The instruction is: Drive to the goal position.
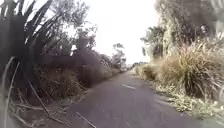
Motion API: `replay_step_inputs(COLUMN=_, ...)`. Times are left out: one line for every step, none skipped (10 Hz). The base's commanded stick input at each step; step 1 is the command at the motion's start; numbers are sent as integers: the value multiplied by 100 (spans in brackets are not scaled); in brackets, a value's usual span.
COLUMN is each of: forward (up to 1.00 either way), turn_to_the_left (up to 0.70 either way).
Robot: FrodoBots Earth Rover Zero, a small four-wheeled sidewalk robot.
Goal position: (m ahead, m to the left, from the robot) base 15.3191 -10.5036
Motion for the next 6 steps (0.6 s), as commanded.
replay_step_inputs(forward=50, turn_to_the_left=-50)
replay_step_inputs(forward=50, turn_to_the_left=-50)
replay_step_inputs(forward=50, turn_to_the_left=-50)
replay_step_inputs(forward=50, turn_to_the_left=-50)
replay_step_inputs(forward=50, turn_to_the_left=-50)
replay_step_inputs(forward=50, turn_to_the_left=-17)
